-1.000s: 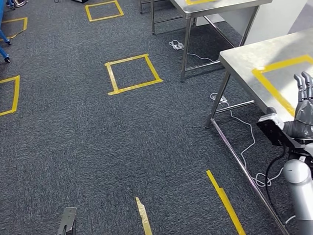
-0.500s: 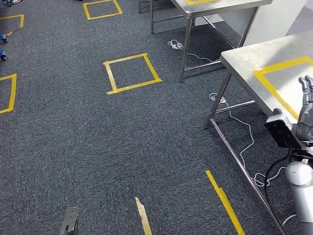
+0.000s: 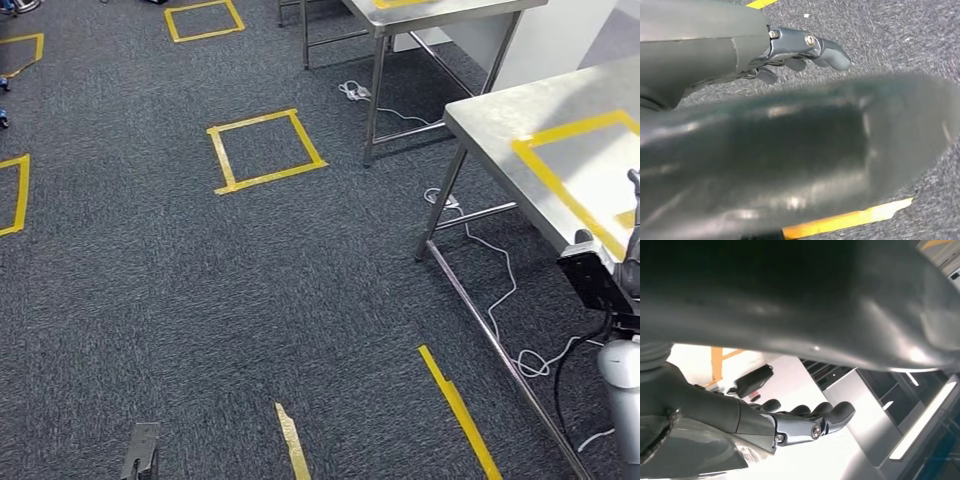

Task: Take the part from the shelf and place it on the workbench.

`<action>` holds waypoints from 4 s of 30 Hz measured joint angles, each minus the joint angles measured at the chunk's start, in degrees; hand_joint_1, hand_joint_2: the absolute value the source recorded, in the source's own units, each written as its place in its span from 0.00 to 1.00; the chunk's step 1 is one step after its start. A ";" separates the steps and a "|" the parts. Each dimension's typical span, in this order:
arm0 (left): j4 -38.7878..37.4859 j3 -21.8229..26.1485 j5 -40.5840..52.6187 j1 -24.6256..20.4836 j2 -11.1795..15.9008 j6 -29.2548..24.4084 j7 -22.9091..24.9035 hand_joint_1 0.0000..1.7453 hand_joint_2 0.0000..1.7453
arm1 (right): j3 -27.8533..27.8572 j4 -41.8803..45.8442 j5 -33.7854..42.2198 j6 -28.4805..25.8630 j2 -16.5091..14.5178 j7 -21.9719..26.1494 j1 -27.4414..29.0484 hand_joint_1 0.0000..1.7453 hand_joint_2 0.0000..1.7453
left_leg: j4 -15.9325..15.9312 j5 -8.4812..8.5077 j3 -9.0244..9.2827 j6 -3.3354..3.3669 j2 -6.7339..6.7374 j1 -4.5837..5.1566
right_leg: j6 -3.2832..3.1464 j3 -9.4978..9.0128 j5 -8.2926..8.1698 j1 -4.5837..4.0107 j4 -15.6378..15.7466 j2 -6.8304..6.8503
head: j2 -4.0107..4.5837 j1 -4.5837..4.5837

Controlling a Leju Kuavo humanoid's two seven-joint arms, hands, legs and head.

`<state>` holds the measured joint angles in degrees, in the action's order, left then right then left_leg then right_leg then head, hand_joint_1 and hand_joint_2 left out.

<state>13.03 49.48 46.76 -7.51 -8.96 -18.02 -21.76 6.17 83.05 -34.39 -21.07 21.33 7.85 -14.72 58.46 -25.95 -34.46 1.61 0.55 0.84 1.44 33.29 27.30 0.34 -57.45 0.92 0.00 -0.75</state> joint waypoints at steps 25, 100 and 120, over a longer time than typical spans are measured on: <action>-0.02 -0.18 1.03 1.30 -0.14 -0.81 -0.39 0.00 0.00 | 2.99 5.27 1.29 1.73 1.27 -0.22 4.39 0.00 0.00 | -0.30 -0.38 0.86 0.99 0.22 -0.62 | 1.29 4.73 2.69 0.42 -9.23 -1.10 | 0.00 0.20; -0.02 -6.30 8.23 0.35 -0.23 -0.93 4.66 0.00 0.00 | -3.81 3.09 -7.25 -4.92 -1.11 -1.14 -4.44 0.00 1.00 | 14.85 -5.11 -7.49 -1.30 -0.91 -0.47 | -1.17 -0.34 0.68 0.37 -0.59 1.76 | 0.00 -0.23; -0.02 -8.20 10.18 0.26 -0.10 -0.78 5.59 0.00 0.00 | -5.35 3.11 -7.69 -5.34 -1.43 0.72 -5.18 0.00 1.00 | 0.12 0.76 -0.67 0.97 -5.86 0.23 | 0.47 0.55 0.23 0.66 -1.16 -4.71 | 0.00 0.13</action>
<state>13.00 41.28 56.94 -7.25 -9.07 -18.80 -16.17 0.82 86.17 -42.08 -26.41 19.90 8.57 -19.90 58.58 -25.19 -35.13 2.57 -5.32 1.07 1.92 33.84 27.52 1.00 -58.61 -3.79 0.00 -0.62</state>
